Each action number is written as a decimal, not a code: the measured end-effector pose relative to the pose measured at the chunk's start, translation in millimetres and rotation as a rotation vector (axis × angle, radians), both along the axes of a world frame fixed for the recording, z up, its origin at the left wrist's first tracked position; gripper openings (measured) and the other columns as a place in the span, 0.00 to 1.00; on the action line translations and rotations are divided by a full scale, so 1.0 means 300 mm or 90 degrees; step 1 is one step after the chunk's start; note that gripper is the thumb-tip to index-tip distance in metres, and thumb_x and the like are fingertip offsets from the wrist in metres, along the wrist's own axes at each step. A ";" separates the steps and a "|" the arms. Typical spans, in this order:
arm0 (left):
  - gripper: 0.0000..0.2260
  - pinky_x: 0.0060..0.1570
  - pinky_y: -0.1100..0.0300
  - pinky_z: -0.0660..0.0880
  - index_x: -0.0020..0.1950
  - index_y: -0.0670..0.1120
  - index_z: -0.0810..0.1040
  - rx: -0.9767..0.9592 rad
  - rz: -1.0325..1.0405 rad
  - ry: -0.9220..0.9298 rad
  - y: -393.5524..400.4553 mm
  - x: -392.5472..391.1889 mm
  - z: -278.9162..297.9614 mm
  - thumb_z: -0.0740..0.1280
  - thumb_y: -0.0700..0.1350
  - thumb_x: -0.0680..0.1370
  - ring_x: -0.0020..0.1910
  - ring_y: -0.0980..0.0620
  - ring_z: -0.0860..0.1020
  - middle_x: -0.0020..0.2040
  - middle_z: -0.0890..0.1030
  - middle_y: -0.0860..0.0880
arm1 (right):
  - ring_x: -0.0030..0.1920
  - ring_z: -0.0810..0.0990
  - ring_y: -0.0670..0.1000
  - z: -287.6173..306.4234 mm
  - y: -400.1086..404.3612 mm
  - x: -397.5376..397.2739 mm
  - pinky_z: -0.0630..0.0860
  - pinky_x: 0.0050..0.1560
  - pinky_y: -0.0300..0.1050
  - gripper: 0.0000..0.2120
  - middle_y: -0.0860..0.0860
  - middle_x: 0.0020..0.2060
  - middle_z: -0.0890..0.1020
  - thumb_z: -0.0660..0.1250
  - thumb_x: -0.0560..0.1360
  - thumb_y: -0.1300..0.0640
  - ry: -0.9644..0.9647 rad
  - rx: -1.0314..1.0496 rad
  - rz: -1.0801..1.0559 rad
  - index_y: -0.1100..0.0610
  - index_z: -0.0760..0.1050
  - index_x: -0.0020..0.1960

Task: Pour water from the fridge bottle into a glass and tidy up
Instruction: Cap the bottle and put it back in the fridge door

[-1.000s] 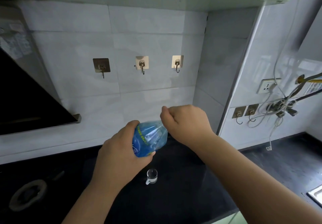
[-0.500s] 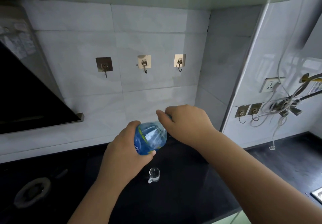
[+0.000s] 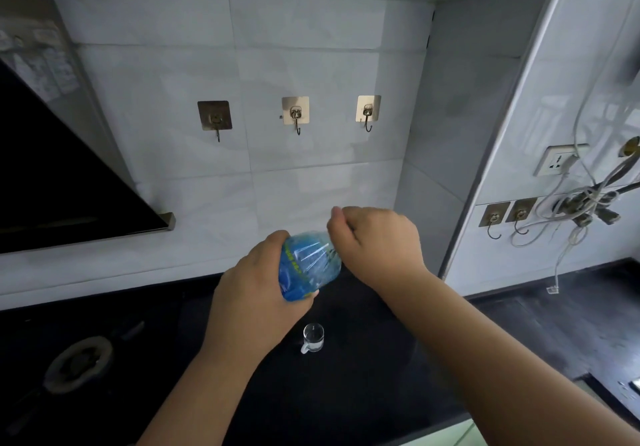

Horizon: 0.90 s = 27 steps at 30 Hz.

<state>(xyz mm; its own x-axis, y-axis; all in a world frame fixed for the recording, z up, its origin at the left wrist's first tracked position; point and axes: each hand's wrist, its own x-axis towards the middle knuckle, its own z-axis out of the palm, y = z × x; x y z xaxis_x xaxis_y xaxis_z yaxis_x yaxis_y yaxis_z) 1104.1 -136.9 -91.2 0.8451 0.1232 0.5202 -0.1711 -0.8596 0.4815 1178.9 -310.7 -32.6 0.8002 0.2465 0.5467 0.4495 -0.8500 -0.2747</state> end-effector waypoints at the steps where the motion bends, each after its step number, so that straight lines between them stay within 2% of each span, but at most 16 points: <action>1: 0.33 0.43 0.60 0.79 0.67 0.55 0.73 0.028 0.009 0.006 -0.001 0.007 0.001 0.82 0.57 0.66 0.46 0.57 0.81 0.52 0.81 0.59 | 0.30 0.73 0.56 0.007 0.001 0.010 0.66 0.32 0.43 0.25 0.51 0.27 0.73 0.50 0.81 0.43 0.093 0.010 -0.036 0.57 0.67 0.31; 2: 0.34 0.45 0.59 0.80 0.68 0.55 0.72 0.039 0.014 0.023 -0.001 0.014 -0.001 0.82 0.57 0.66 0.47 0.55 0.82 0.53 0.81 0.58 | 0.31 0.73 0.56 0.015 0.001 0.023 0.68 0.34 0.44 0.26 0.52 0.28 0.74 0.51 0.82 0.44 0.187 -0.011 -0.056 0.58 0.68 0.32; 4: 0.35 0.50 0.57 0.81 0.70 0.57 0.71 0.006 0.011 0.067 0.005 0.021 -0.013 0.81 0.57 0.66 0.51 0.55 0.82 0.56 0.80 0.59 | 0.36 0.76 0.55 0.020 -0.005 0.046 0.73 0.41 0.48 0.29 0.52 0.33 0.78 0.50 0.83 0.39 0.294 -0.026 -0.017 0.58 0.72 0.35; 6: 0.35 0.52 0.57 0.80 0.68 0.60 0.69 -0.082 -0.001 0.095 0.023 0.027 -0.017 0.82 0.58 0.66 0.53 0.58 0.81 0.57 0.79 0.61 | 0.38 0.79 0.52 0.013 -0.021 0.051 0.77 0.46 0.51 0.30 0.50 0.39 0.82 0.49 0.81 0.31 0.345 0.088 0.092 0.53 0.76 0.41; 9: 0.35 0.51 0.66 0.75 0.63 0.65 0.69 -0.231 -0.018 0.085 0.045 0.020 0.015 0.85 0.56 0.63 0.54 0.62 0.80 0.55 0.79 0.63 | 0.45 0.84 0.46 -0.053 -0.048 0.062 0.83 0.53 0.54 0.24 0.42 0.53 0.82 0.53 0.77 0.26 0.465 0.297 0.238 0.41 0.77 0.57; 12: 0.37 0.56 0.64 0.72 0.64 0.66 0.70 -0.193 -0.008 0.044 0.061 0.015 0.049 0.85 0.57 0.61 0.58 0.64 0.74 0.56 0.73 0.63 | 0.61 0.82 0.43 -0.135 -0.071 0.082 0.79 0.65 0.57 0.27 0.39 0.63 0.81 0.61 0.73 0.27 0.629 0.400 0.365 0.38 0.74 0.68; 15: 0.37 0.57 0.62 0.78 0.66 0.65 0.73 -0.249 -0.028 0.051 0.060 0.011 0.094 0.85 0.57 0.61 0.57 0.65 0.78 0.59 0.79 0.59 | 0.72 0.75 0.47 -0.177 -0.076 0.090 0.72 0.71 0.59 0.26 0.39 0.72 0.76 0.66 0.78 0.38 0.717 0.449 0.544 0.38 0.68 0.75; 17: 0.35 0.54 0.55 0.83 0.65 0.64 0.75 -0.324 -0.037 0.047 0.050 0.010 0.121 0.86 0.55 0.62 0.55 0.61 0.82 0.57 0.83 0.59 | 0.74 0.74 0.53 -0.185 -0.064 0.103 0.72 0.71 0.60 0.29 0.43 0.75 0.72 0.70 0.80 0.51 0.726 0.460 0.627 0.41 0.65 0.78; 19: 0.35 0.55 0.53 0.84 0.66 0.63 0.76 -0.355 -0.040 0.045 0.030 0.011 0.146 0.85 0.52 0.62 0.55 0.60 0.83 0.56 0.84 0.62 | 0.72 0.75 0.57 -0.191 -0.051 0.125 0.74 0.69 0.62 0.34 0.46 0.74 0.73 0.74 0.77 0.62 0.710 0.486 0.628 0.44 0.67 0.77; 21: 0.35 0.57 0.51 0.83 0.67 0.61 0.76 -0.344 -0.026 0.034 0.006 0.020 0.164 0.86 0.50 0.63 0.58 0.58 0.83 0.57 0.84 0.61 | 0.71 0.76 0.56 -0.194 -0.051 0.154 0.76 0.68 0.61 0.37 0.46 0.73 0.75 0.76 0.75 0.66 0.707 0.487 0.632 0.45 0.67 0.77; 24: 0.35 0.61 0.46 0.81 0.69 0.60 0.77 -0.369 0.013 0.003 -0.033 0.034 0.186 0.86 0.48 0.65 0.61 0.54 0.83 0.60 0.85 0.57 | 0.69 0.79 0.52 -0.177 -0.065 0.194 0.79 0.65 0.58 0.42 0.41 0.71 0.75 0.77 0.73 0.69 0.697 0.417 0.666 0.43 0.65 0.78; 27: 0.33 0.62 0.44 0.81 0.68 0.59 0.78 -0.385 0.051 -0.019 -0.072 0.040 0.202 0.85 0.47 0.66 0.61 0.51 0.84 0.60 0.86 0.53 | 0.66 0.81 0.52 -0.157 -0.072 0.234 0.80 0.63 0.58 0.40 0.38 0.70 0.76 0.77 0.73 0.69 0.694 0.407 0.680 0.44 0.66 0.77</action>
